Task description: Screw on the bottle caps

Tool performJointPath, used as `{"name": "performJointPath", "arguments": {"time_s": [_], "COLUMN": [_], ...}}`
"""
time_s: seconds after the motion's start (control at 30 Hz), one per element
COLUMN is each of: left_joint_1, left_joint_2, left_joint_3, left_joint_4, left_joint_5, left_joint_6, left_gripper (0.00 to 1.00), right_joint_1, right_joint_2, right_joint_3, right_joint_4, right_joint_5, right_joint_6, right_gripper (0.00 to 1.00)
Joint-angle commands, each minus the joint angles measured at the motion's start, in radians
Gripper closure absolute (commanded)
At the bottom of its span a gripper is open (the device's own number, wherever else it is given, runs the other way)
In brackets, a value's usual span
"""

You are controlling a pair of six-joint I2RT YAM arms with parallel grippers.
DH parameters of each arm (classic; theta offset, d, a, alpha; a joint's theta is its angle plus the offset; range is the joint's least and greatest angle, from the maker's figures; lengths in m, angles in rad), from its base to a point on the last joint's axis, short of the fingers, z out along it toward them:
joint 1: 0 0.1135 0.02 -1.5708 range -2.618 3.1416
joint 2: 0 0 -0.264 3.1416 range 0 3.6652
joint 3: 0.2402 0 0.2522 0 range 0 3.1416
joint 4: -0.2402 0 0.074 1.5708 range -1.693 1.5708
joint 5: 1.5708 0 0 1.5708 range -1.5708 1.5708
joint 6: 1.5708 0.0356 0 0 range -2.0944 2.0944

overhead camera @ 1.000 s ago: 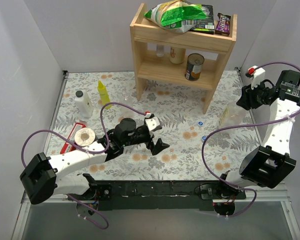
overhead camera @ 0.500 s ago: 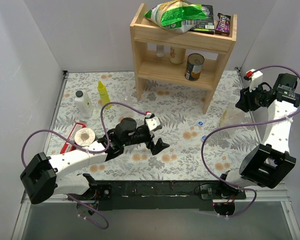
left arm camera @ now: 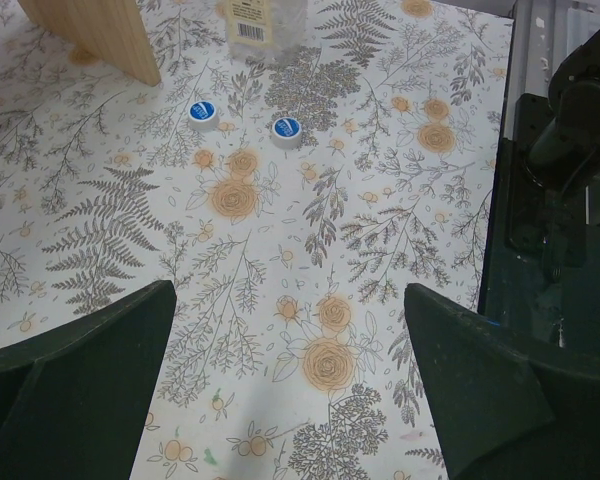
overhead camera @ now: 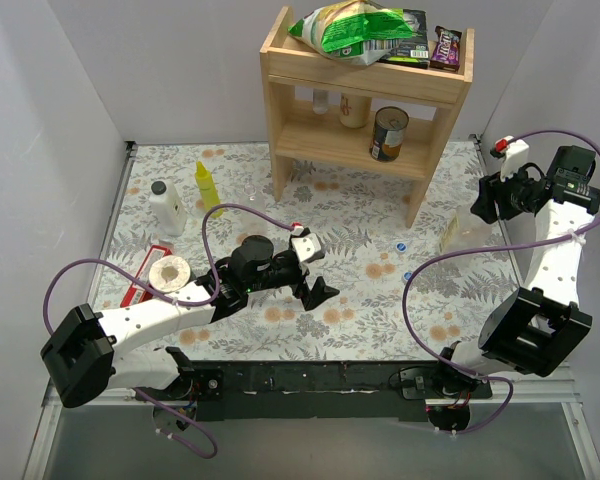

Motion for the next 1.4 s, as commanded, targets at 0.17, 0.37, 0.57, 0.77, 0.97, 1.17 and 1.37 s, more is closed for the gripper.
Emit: {"name": "performJointPath", "arguments": {"time_s": [0.17,0.37,0.57,0.77,0.97,1.17,1.37], "left_joint_1": [0.010,0.012,0.133,0.375,0.605,0.835,0.917], "left_joint_2": [-0.008,-0.013,0.011,0.065,0.045,-0.166,-0.333], "left_joint_3": [0.026,0.028,0.256,0.640,0.827,0.625,0.540], "left_joint_4": [0.018,0.033,-0.042,-0.313,-0.664,-0.746,-0.772], "left_joint_5": [0.018,0.015,-0.028,-0.080,-0.144,-0.108,-0.079], "left_joint_6": [0.017,0.015,-0.069,-0.025,-0.092,-0.265,-0.267], "left_gripper": [0.02,0.02,0.02,0.02,0.02,0.02,0.02], "right_joint_1": [-0.007,-0.007,0.010,0.260,0.800,1.102,1.237], "right_joint_2": [-0.017,-0.029,-0.110,-0.273,-0.285,-0.163,0.026], "right_joint_3": [-0.008,0.013,0.186,0.174,0.036,-0.111,-0.094], "right_joint_4": [0.060,0.070,0.092,0.214,0.376,0.656,0.770], "right_joint_5": [0.002,0.006,-0.008,-0.121,-0.129,-0.080,-0.087], "right_joint_6": [0.049,0.059,0.147,0.280,0.417,0.469,0.513], "right_gripper": [0.29,0.15,0.08,0.12,0.11,0.06,0.07]}}
